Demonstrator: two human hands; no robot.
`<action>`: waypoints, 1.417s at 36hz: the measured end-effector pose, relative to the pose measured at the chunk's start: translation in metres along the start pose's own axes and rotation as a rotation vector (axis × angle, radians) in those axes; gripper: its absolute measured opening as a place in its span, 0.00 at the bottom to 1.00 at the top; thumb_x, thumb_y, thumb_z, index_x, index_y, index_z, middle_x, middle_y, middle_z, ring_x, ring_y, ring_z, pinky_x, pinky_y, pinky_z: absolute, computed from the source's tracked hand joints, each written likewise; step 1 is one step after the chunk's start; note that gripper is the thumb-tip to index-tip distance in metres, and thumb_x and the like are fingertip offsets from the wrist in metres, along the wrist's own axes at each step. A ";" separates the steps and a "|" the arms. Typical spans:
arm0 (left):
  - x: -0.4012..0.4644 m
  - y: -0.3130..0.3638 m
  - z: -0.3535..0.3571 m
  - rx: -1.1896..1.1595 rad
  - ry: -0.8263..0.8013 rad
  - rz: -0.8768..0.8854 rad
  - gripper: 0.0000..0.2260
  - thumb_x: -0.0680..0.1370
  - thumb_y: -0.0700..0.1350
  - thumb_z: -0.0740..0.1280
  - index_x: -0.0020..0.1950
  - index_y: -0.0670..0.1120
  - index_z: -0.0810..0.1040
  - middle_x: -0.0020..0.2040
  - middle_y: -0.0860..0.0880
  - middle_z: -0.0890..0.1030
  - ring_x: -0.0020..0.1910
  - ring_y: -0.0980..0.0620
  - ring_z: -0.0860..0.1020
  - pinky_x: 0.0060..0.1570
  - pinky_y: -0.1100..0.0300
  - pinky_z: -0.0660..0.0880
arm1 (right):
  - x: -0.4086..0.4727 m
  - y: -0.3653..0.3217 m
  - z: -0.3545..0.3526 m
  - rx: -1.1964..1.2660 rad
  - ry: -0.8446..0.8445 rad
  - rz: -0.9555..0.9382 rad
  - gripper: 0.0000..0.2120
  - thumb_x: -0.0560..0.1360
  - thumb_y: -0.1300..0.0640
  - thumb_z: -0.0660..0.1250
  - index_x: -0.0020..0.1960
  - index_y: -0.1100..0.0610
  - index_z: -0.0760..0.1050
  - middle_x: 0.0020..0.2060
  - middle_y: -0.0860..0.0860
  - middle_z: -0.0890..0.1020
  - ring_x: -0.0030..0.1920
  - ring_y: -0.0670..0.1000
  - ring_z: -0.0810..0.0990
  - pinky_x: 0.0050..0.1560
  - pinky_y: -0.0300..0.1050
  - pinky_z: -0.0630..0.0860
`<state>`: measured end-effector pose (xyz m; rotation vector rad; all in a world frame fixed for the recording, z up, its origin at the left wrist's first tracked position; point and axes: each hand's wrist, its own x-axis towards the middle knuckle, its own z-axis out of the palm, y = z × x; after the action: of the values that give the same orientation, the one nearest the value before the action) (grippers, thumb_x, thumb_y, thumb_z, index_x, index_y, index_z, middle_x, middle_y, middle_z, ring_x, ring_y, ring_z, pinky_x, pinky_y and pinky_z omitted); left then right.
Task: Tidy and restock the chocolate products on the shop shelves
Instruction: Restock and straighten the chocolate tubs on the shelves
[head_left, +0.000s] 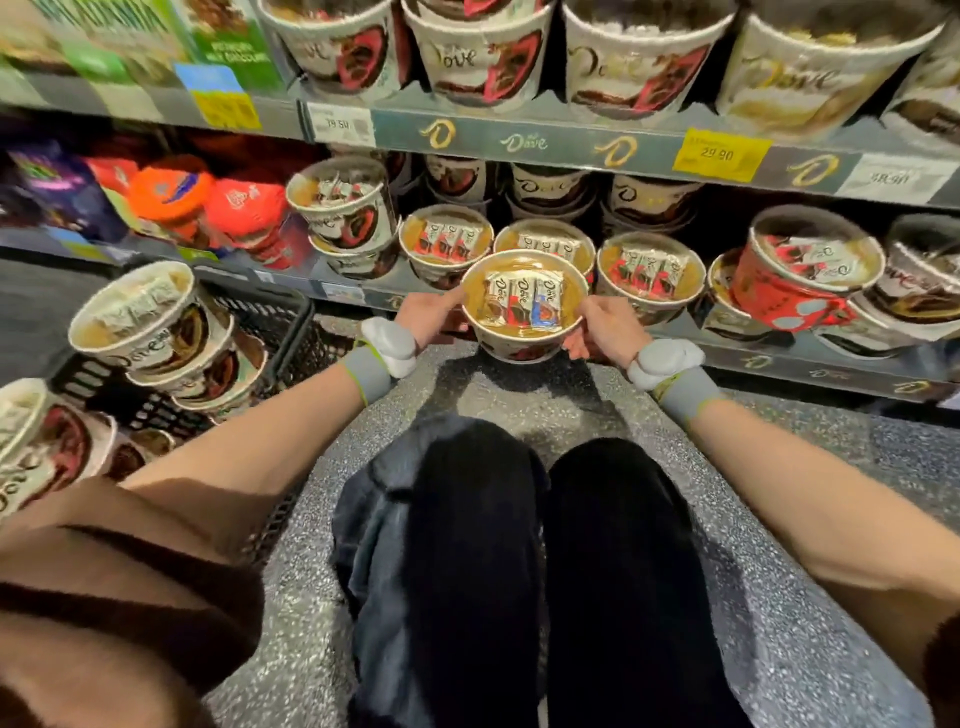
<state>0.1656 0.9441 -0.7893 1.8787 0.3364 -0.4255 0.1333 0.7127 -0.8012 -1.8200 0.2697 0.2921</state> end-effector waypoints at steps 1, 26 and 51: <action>0.000 0.003 -0.006 0.020 0.029 0.017 0.15 0.74 0.53 0.70 0.43 0.41 0.82 0.44 0.43 0.82 0.43 0.48 0.80 0.49 0.53 0.79 | 0.001 -0.008 0.004 0.010 0.002 -0.018 0.16 0.79 0.64 0.52 0.35 0.62 0.70 0.20 0.51 0.77 0.19 0.46 0.74 0.21 0.36 0.68; -0.043 0.145 -0.156 -0.408 0.210 0.233 0.20 0.78 0.62 0.60 0.53 0.44 0.73 0.47 0.45 0.79 0.48 0.44 0.81 0.49 0.48 0.81 | 0.024 -0.261 0.055 0.124 -0.055 -0.345 0.17 0.79 0.54 0.59 0.35 0.63 0.73 0.18 0.52 0.75 0.18 0.49 0.70 0.20 0.37 0.64; -0.008 0.198 -0.203 -0.344 0.281 0.356 0.17 0.80 0.59 0.58 0.58 0.46 0.69 0.45 0.50 0.77 0.44 0.48 0.80 0.45 0.51 0.81 | 0.035 -0.293 0.088 0.071 -0.010 -0.554 0.30 0.68 0.72 0.64 0.70 0.64 0.66 0.33 0.52 0.71 0.37 0.50 0.72 0.47 0.51 0.76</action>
<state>0.2692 1.0686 -0.5568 1.6136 0.2359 0.1331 0.2583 0.8731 -0.5695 -1.7457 -0.2306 -0.0969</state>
